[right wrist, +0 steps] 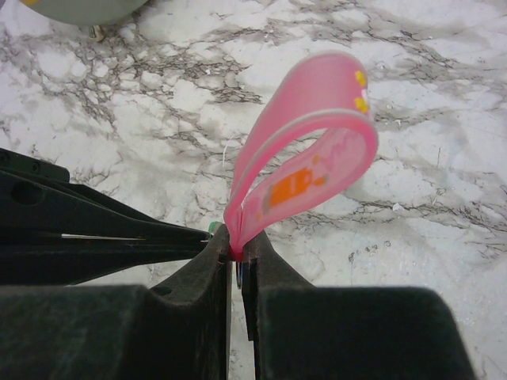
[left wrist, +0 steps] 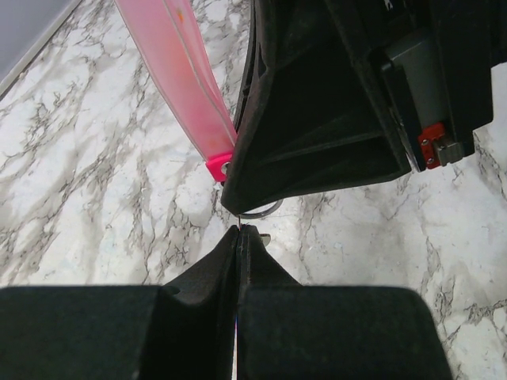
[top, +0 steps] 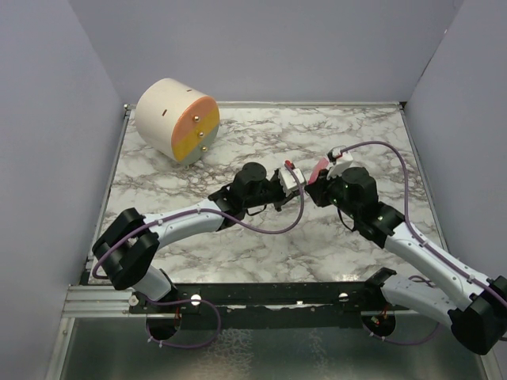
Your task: Put the keys on the keyring
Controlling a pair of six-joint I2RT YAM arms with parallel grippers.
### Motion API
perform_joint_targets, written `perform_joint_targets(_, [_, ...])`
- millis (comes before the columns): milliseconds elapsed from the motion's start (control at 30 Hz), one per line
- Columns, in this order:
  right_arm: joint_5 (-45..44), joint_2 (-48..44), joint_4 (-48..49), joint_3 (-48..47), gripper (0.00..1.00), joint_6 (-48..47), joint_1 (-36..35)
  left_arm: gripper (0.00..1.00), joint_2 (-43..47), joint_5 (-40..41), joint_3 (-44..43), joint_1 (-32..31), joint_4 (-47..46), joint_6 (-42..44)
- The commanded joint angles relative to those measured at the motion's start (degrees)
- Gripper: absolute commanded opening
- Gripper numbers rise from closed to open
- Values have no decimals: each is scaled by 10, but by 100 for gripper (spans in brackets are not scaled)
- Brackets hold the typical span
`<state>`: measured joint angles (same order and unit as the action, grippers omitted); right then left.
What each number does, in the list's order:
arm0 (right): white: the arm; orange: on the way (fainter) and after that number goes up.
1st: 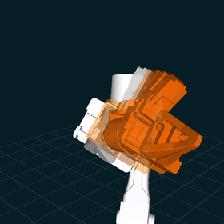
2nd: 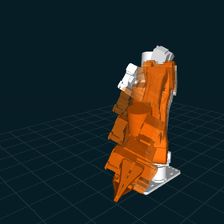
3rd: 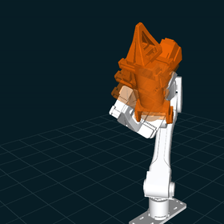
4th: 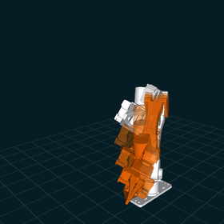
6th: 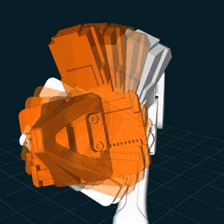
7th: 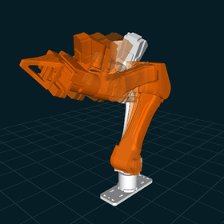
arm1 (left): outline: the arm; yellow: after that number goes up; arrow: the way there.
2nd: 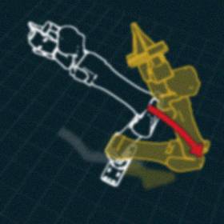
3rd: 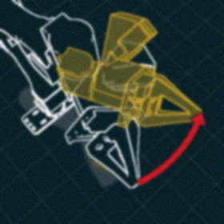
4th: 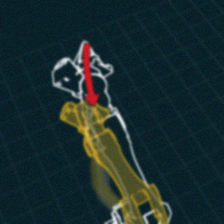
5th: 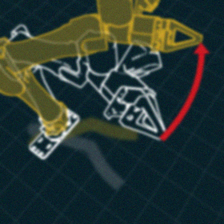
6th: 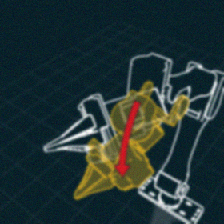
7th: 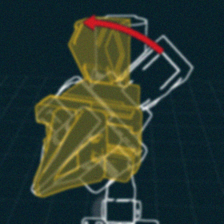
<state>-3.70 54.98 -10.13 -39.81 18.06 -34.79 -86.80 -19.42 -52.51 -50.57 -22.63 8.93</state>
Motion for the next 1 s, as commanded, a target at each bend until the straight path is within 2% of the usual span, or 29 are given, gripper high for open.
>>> perform_joint_targets(0, [9,-11,-20,-27,1,6,-1,0,10,25,-8,-5,-3,28])
perform_joint_targets(333, [17,-9,-31,-33,1,7,-1,0,14,51,-5,-13,-2,55])
perform_joint_targets(967, [20,-7,-26,-32,1,12,-1,0,13,40,-4,-28,2,65])
